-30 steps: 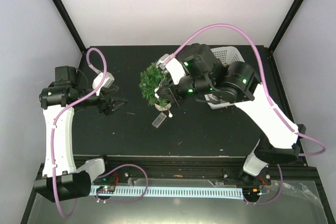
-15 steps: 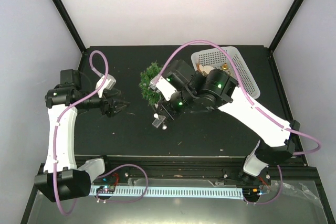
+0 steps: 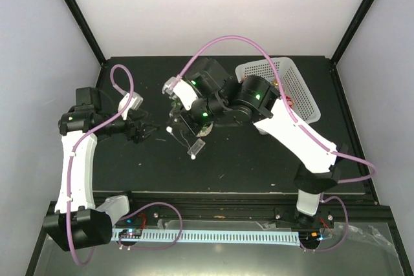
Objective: Decorate the small christmas tree
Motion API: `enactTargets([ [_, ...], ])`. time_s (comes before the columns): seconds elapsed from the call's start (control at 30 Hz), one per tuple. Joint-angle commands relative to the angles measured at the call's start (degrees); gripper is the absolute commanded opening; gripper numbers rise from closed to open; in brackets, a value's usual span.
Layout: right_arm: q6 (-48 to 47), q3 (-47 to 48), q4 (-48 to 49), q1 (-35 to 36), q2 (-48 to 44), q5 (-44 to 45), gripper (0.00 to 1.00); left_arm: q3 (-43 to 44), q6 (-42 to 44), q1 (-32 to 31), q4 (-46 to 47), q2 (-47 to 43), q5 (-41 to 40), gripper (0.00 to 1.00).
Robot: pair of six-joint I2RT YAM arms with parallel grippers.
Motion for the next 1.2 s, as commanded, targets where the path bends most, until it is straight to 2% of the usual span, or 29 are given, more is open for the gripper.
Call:
enactTargets([
  [0.0,-0.71,7.48,3.98,0.42,3.19,1.87,0.01,0.65,-0.85,-0.40,0.90,-1.33,0.43,0.95],
  [0.13,0.46,10.59,7.30,0.34,5.01,6.42,0.01,2.84,-0.66,-0.26,0.35,-1.75,0.75,0.95],
  [0.33,3.05,8.61,13.94,-1.20,4.08,14.83,0.01,5.49,-6.54,1.65,5.62,-2.88,-1.72,0.95],
  [0.53,5.99,8.04,19.26,-5.24,4.10,16.56,0.01,9.87,-9.09,1.98,6.63,-2.06,1.79,0.95],
  [0.73,9.72,7.62,23.73,-9.50,5.51,15.21,0.01,12.49,-10.51,2.17,6.93,-1.36,3.04,0.95],
  [0.93,11.82,9.27,26.63,-11.98,8.41,10.39,0.01,11.88,-5.41,0.95,4.35,0.20,15.88,0.95],
  [1.03,12.24,10.45,27.36,-12.26,9.64,8.47,0.01,11.91,-5.87,-1.43,5.70,1.62,15.79,0.95],
  [1.17,13.36,10.24,28.82,-12.23,9.93,5.74,0.01,10.23,-10.91,-6.68,11.30,1.72,13.42,0.95],
])
